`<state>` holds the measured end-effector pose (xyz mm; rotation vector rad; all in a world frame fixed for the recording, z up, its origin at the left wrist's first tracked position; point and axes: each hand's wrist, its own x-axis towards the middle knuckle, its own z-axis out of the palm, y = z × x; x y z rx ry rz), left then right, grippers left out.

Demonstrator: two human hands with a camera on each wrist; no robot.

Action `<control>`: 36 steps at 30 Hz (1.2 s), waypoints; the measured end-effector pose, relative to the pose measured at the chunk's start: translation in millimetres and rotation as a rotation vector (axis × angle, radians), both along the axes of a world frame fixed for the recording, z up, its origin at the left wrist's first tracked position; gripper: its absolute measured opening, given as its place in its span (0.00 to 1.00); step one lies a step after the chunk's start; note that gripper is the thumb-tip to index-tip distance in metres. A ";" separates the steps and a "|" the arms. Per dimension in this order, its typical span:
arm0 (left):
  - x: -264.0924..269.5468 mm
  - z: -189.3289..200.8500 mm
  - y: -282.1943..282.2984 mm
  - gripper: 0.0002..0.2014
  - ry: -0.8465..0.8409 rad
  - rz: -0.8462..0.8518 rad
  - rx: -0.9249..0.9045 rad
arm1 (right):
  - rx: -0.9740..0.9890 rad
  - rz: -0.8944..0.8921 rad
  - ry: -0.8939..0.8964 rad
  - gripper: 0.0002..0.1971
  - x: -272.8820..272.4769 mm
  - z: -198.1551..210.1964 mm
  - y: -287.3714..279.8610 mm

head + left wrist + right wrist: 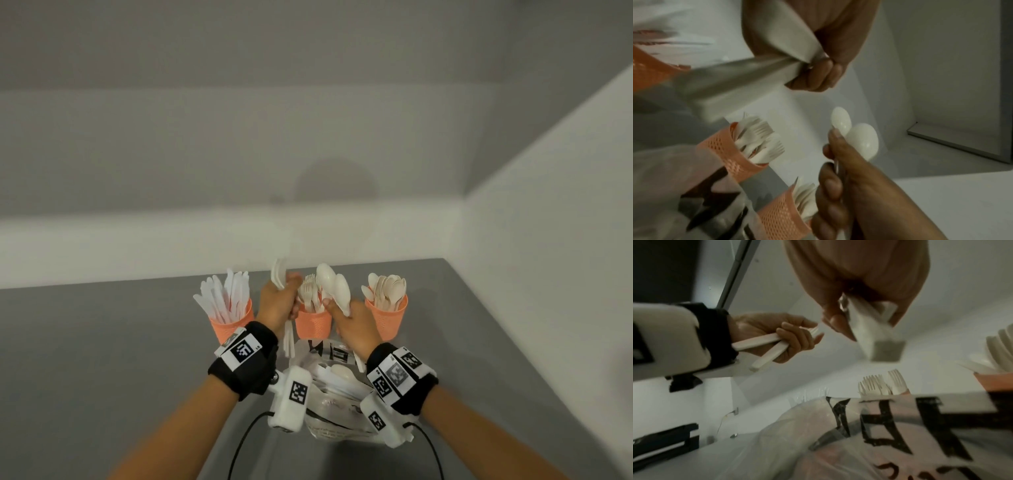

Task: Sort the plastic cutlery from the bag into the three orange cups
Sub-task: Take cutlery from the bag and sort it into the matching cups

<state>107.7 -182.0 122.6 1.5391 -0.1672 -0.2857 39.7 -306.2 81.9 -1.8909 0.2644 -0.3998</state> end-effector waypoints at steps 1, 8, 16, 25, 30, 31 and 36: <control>-4.1 0.2 -2.1 0.14 0.003 -0.054 -0.006 | -0.057 0.011 0.004 0.12 1.3 0.0 1.0; -15.2 7.6 -7.7 0.20 0.028 -0.169 0.067 | -0.103 0.087 0.042 0.08 -2.1 5.3 6.1; -17.8 19.0 -7.3 0.19 -0.034 -0.428 0.284 | 0.118 0.213 0.190 0.06 -6.9 16.0 0.4; -10.7 19.0 -14.0 0.08 -0.355 -0.603 0.382 | 0.246 0.408 0.298 0.08 -12.4 41.8 -13.8; -5.1 22.3 -18.4 0.10 -0.200 -0.471 0.193 | 0.407 0.284 0.248 0.07 -5.8 45.2 -33.2; -0.1 21.2 -17.7 0.11 -0.142 -0.420 0.118 | 0.405 0.223 0.203 0.10 -3.9 46.3 -40.0; 32.3 12.2 -19.1 0.13 -0.058 0.022 -0.057 | 0.692 -0.214 -0.124 0.17 6.9 55.0 -87.5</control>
